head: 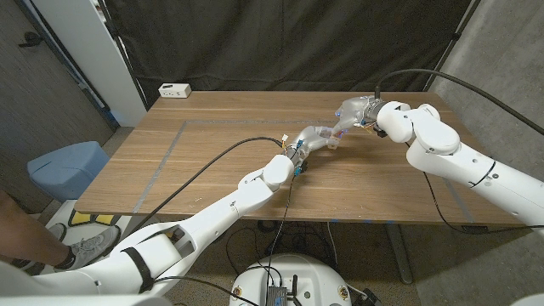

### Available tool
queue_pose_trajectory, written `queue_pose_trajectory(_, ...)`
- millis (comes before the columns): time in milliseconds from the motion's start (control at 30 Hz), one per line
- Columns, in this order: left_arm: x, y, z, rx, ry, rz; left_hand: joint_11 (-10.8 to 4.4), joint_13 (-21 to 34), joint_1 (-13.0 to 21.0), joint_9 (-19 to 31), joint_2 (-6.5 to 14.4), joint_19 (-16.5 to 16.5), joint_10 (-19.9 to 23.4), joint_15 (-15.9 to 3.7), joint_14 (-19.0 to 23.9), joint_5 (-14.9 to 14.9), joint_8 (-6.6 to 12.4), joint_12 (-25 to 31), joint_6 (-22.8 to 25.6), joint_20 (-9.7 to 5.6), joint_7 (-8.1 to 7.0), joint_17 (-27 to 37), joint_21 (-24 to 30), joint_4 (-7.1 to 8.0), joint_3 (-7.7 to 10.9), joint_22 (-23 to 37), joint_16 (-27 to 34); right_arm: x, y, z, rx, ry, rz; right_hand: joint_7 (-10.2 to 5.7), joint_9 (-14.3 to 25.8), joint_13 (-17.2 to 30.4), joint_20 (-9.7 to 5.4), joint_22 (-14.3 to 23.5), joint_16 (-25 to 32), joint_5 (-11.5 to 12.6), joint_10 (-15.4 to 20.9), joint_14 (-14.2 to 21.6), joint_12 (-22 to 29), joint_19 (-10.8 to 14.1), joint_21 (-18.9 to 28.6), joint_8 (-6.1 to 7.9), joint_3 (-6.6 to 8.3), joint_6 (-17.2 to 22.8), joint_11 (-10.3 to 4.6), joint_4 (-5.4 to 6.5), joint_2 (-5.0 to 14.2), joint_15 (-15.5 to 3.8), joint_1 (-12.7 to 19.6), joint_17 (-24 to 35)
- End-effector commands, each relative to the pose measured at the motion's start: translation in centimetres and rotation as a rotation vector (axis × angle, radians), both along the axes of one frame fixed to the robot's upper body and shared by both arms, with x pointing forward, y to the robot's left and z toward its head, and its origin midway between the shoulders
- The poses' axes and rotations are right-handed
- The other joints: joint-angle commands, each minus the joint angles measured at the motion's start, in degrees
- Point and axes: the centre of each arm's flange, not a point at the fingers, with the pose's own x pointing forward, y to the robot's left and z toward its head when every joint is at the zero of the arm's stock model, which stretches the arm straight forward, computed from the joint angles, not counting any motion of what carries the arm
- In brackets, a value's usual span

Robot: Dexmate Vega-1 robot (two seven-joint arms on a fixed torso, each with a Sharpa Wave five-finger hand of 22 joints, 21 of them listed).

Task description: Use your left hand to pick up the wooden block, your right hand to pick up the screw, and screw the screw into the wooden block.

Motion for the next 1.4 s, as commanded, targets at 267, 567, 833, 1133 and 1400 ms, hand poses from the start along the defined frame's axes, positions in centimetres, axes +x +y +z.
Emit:
queue_pose_trajectory(267, -0.09, -0.02, -0.15, -0.003, 0.003, 0.003, -0.20, 6.02, -3.90, 0.36, 4.59, -0.03, 0.71, -3.30, 0.38, 0.23, 0.23, 3.95, 2.71, 0.54, 2.49, 0.10, 0.38, 5.28, 5.73, 0.27, 0.18, 0.37, 0.28, -0.28, 0.017, -0.022, -0.006, 0.44, -0.69, 0.02, -0.57, 0.16, 0.42, -0.12, 2.44, 1.65, 0.68, 1.13, 0.32, 1.21, -0.01, 4.18, -0.21, 0.16, 0.68, -1.06, -1.24, 0.02)
queue_pose_trajectory(567, -0.20, -0.10, -0.23, -0.002, 0.003, 0.000, -0.17, 6.01, -4.02, 0.35, 4.62, -0.06, 0.72, -3.36, 0.36, 0.22, 0.23, 3.95, 2.77, 0.53, 2.53, 0.10, 0.37, 5.31, 5.81, 0.27, 0.18, 0.28, 0.46, -0.36, 0.021, -0.030, -0.003, -0.11, -1.34, -0.08, -0.93, 0.17, 0.50, -0.11, 4.32, 2.58, 0.78, 1.45, 0.30, 1.76, -0.23, 7.62, -0.44, 0.28, 1.03, -1.39, -2.10, 0.00)
queue_pose_trajectory(833, -0.34, -0.11, -0.27, -0.003, 0.001, -0.001, -0.21, 6.02, -4.07, 0.35, 4.70, -0.06, 0.84, -3.27, 0.43, 0.22, 0.27, 4.01, 2.89, 0.52, 2.48, 0.10, 0.37, 5.33, 5.93, 0.27, 0.20, 0.19, 0.73, -0.50, 0.024, -0.035, 0.004, 0.46, -1.94, -0.22, -1.15, 0.18, 0.46, 0.01, 5.89, 3.25, 0.66, 1.66, 0.26, 2.36, -0.58, 11.58, -0.87, 0.53, 1.38, -1.72, -3.25, -0.01)
queue_pose_trajectory(1133, -0.43, 0.06, -0.30, -0.004, -0.001, -0.001, -0.19, 6.04, -4.29, 0.35, 4.97, -0.07, 0.68, -3.23, 0.34, 0.27, 0.22, 3.95, 2.80, 0.63, 2.59, 0.09, 0.37, 5.52, 6.24, 0.27, 0.13, 0.16, 1.03, -0.62, 0.029, -0.053, 0.005, 0.49, -2.39, -0.36, -1.62, 0.19, 0.54, 0.29, 8.26, 4.28, 0.66, 1.87, 0.22, 3.00, -1.17, 15.06, -2.11, 0.91, 1.75, -2.65, -4.73, 0.02)
queue_pose_trajectory(1400, -0.44, 0.13, -0.36, -0.006, 0.002, -0.003, -0.18, 6.05, -4.46, 0.35, 5.02, -0.06, 0.72, -3.26, 0.30, 0.28, 0.24, 3.97, 2.88, 0.59, 2.54, 0.10, 0.37, 5.61, 6.40, 0.28, 0.11, 0.26, 1.11, -0.80, 0.036, -0.064, -0.001, 0.52, -2.41, -0.44, -2.19, 0.20, 0.63, 0.48, 9.78, 5.15, 0.67, 2.22, 0.29, 3.92, -1.15, 16.28, -2.53, 0.83, 2.51, -3.31, -4.80, -0.06)
